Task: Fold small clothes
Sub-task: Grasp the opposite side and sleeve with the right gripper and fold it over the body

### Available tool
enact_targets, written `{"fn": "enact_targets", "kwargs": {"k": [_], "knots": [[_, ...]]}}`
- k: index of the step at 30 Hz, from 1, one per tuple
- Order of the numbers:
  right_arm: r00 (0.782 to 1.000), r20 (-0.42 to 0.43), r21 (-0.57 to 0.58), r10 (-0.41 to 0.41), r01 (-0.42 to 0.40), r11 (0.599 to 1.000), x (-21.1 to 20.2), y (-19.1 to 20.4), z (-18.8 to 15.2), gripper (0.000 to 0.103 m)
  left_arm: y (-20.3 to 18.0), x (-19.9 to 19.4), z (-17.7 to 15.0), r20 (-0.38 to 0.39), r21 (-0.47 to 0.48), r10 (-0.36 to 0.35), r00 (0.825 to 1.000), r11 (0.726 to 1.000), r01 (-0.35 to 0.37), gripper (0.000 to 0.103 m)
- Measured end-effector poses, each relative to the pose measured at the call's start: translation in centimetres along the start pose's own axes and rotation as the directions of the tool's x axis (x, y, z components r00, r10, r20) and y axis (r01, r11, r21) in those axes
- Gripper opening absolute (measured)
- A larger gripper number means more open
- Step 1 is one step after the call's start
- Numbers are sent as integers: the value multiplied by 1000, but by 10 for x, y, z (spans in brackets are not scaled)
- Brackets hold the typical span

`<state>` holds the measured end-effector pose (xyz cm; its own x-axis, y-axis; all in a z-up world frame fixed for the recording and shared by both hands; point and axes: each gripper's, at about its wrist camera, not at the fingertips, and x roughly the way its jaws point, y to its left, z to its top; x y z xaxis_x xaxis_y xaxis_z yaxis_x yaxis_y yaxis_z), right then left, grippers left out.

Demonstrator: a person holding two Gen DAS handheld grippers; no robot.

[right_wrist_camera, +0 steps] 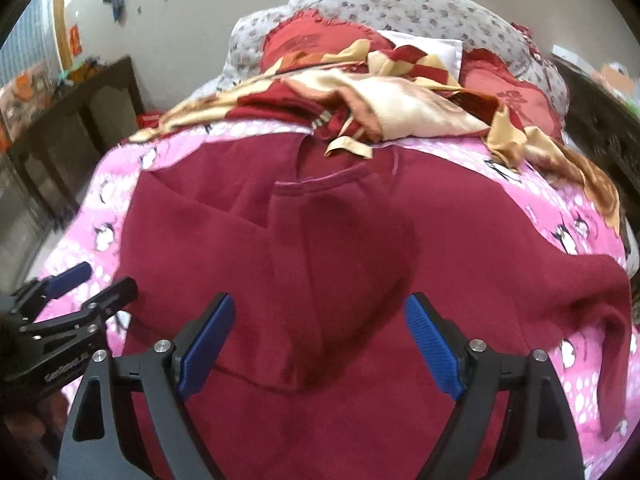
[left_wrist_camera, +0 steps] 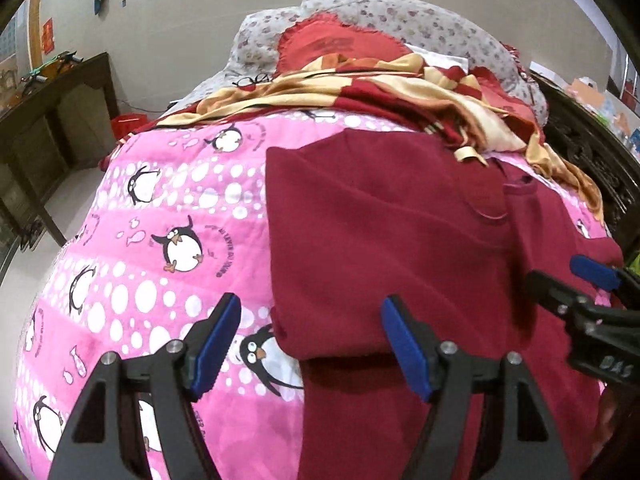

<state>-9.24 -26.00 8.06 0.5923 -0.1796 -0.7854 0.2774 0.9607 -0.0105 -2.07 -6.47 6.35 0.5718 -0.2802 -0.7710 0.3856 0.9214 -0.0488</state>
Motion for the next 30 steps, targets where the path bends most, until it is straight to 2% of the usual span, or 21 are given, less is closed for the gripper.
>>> {"fn": "enact_targets", "kwargs": {"k": [3, 8, 14, 17, 20, 23, 26, 27, 29, 30], "knots": [[997, -7, 8, -76, 76, 997, 16, 2, 5, 103, 2, 7, 1, -11, -15, 1, 1000, 1000, -1, 77], [995, -44, 85, -85, 88, 992, 28, -24, 3, 102, 4, 23, -1, -51, -18, 12, 999, 1000, -13, 77], [994, -67, 257, -91, 105, 961, 12, -97, -29, 102, 8, 32, -7, -75, -37, 1, 997, 999, -4, 77], [995, -82, 331, -53, 77, 941, 4, -132, -50, 102, 10, 33, -8, -82, -47, -5, 997, 999, 2, 77], [999, -37, 376, 26, -10, 926, -12, -158, -65, 102, 11, 28, -9, -78, -51, -11, 997, 999, 7, 77], [1000, 10, 381, 16, -19, 924, -23, -170, -68, 102, 13, 19, -10, -65, -46, -10, 998, 999, 7, 77], [999, 47, 343, -2, -14, 939, -28, -174, -59, 102, 16, 12, -11, -60, -49, -7, 998, 999, 4, 77], [998, 62, 310, 8, -27, 950, -26, -170, -52, 100, 17, 11, -11, -59, -54, -8, 998, 999, 5, 77], [997, 74, 249, 24, -42, 968, -21, -162, -42, 87, 20, 9, -11, -57, -63, -8, 998, 998, 5, 77], [998, 66, 195, 22, -35, 980, -15, -154, -35, 85, 21, 8, -11, -56, -67, -8, 998, 998, 5, 77]]}}
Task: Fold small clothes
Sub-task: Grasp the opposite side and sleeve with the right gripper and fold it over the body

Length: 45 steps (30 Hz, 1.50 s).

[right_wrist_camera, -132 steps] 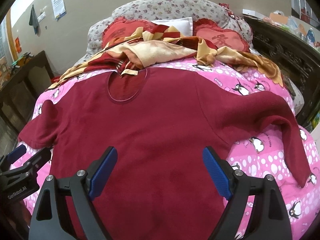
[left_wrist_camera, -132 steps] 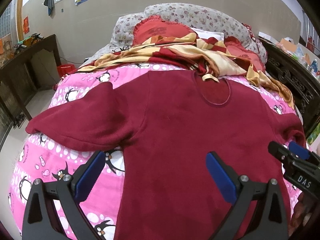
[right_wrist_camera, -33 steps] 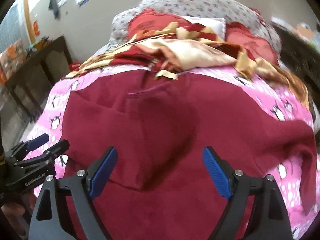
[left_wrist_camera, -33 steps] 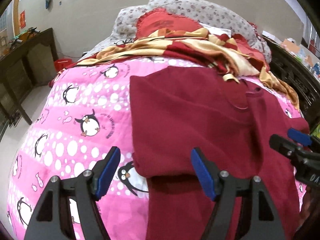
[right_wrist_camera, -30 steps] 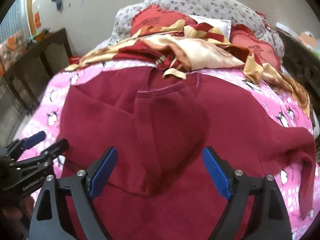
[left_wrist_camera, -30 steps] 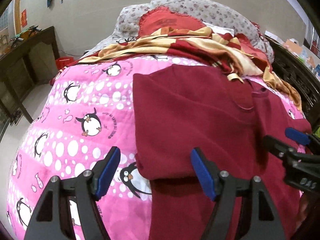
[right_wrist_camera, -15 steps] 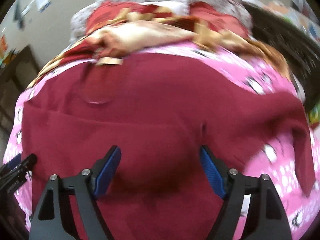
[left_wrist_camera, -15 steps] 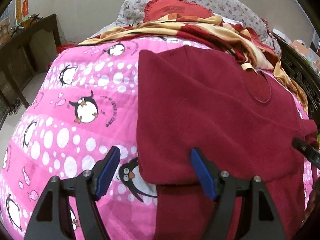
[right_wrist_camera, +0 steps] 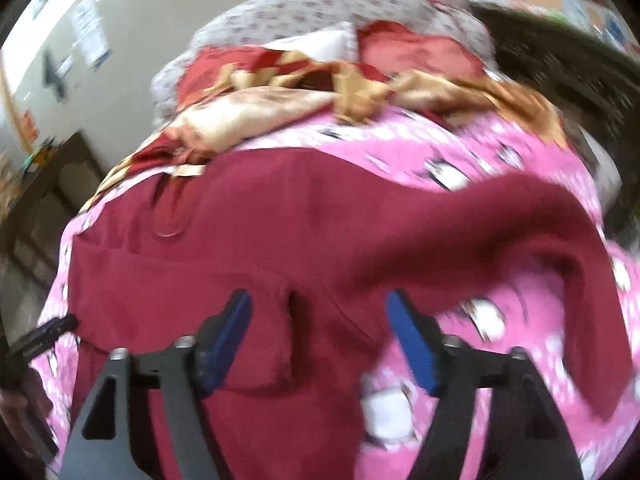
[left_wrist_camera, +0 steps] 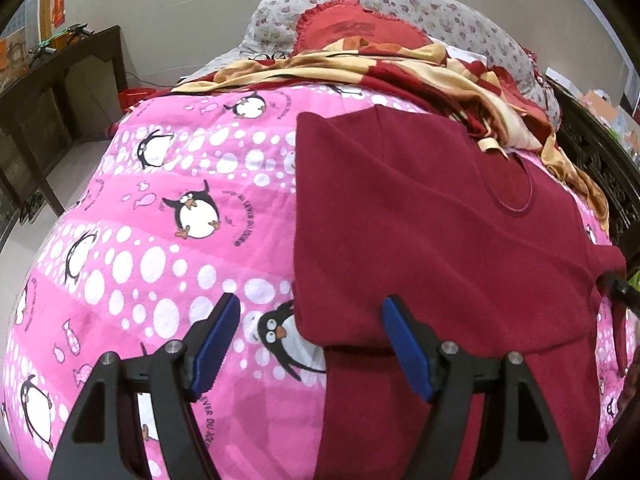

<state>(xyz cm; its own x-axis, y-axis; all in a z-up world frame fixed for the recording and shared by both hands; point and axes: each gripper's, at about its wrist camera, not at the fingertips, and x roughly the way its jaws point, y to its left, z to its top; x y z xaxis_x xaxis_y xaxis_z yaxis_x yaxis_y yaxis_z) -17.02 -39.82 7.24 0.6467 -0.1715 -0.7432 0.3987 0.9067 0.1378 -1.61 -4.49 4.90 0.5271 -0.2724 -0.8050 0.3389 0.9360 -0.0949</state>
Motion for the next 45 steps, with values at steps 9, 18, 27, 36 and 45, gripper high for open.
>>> {"fn": "enact_targets", "kwargs": {"k": [9, 18, 27, 36, 45], "knots": [[993, -113, -225, -34, 7, 974, 43, 26, -5, 47, 18, -5, -6, -3, -31, 3, 1000, 1000, -3, 77], [993, 94, -340, -70, 98, 935, -1, 51, 27, 33, 26, -5, 2, 10, -88, 1, 1000, 996, 0, 77], [971, 41, -170, -237, 241, 955, 43, 12, 50, 33, 11, -2, 15, 29, -96, -23, 999, 995, 26, 77], [986, 75, -83, -148, 155, 984, 14, -3, 45, 52, -10, 20, 44, 50, -49, 10, 999, 999, -8, 77], [995, -13, -100, -102, 100, 990, 62, 4, 47, 52, 5, 72, 65, -45, -105, 52, 998, 993, -57, 79]]}}
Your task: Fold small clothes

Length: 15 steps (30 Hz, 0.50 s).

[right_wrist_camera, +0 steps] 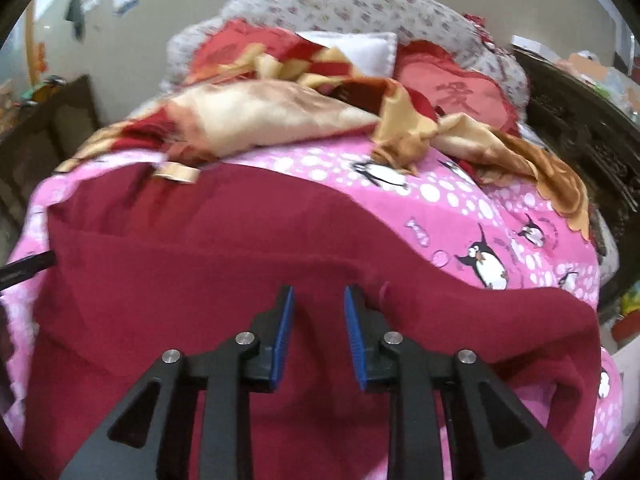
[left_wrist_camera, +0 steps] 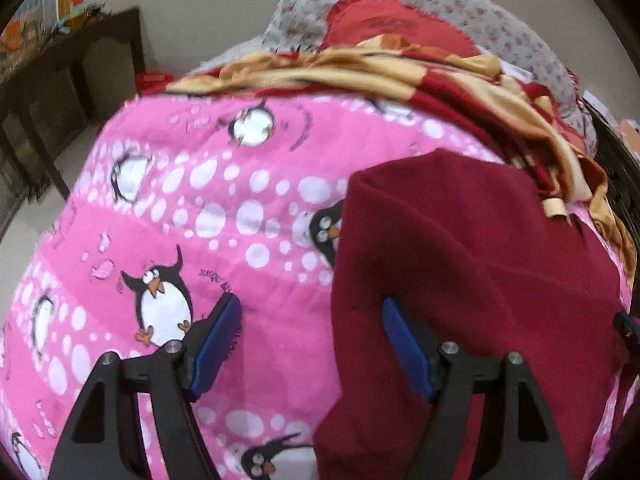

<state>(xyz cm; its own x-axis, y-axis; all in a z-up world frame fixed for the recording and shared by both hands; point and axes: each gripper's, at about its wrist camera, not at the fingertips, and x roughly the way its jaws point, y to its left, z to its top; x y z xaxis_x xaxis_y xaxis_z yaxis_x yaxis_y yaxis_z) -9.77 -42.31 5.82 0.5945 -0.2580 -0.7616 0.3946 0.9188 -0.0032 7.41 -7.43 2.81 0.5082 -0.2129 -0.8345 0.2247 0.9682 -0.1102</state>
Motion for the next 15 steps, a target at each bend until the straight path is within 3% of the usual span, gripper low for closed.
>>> {"fn": "enact_targets", "kwargs": {"k": [8, 12, 15], "knots": [[1000, 10, -20, 15, -15, 1000, -26, 3, -1, 52, 3, -21, -11, 20, 11, -6, 1000, 1000, 6, 79], [999, -13, -40, 36, -37, 999, -43, 2, -22, 52, 2, -46, -30, 47, 25, -40, 998, 999, 39, 80], [998, -55, -72, 6, -10, 997, -35, 1, -39, 52, -6, -52, -46, 51, 60, -38, 998, 998, 35, 80]]}}
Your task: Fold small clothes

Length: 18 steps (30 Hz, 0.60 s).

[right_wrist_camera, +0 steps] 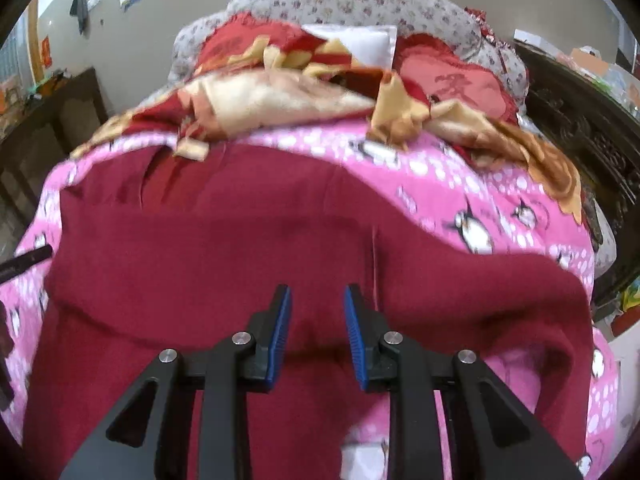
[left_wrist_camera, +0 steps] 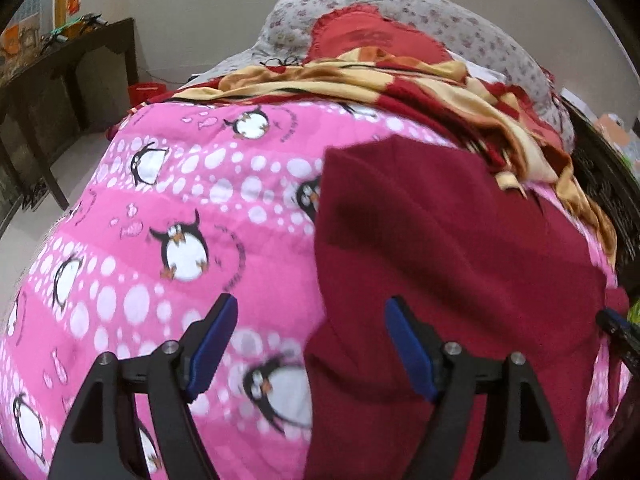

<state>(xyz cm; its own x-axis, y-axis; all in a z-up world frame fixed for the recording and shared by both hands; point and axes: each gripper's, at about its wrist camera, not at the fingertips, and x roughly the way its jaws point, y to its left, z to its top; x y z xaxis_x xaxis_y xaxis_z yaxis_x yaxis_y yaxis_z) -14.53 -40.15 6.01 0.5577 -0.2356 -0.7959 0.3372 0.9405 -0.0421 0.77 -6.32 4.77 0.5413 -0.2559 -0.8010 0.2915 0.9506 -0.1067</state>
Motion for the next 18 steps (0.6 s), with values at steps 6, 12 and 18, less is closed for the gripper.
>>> {"fn": "enact_targets", "kwargs": {"k": [6, 12, 18], "knots": [[1000, -24, 27, -7, 8, 1000, 2, -1, -14, 52, -5, 20, -18, -75, 15, 29, 997, 999, -28, 80], [999, 40, 57, 23, -25, 998, -23, 1, -4, 52, -8, 6, -18, -64, 29, 47, 997, 999, -45, 80], [999, 42, 106, 21, -25, 994, -7, 5, 6, 55, -13, -9, -18, -41, 36, 41, 998, 999, -39, 80]]}}
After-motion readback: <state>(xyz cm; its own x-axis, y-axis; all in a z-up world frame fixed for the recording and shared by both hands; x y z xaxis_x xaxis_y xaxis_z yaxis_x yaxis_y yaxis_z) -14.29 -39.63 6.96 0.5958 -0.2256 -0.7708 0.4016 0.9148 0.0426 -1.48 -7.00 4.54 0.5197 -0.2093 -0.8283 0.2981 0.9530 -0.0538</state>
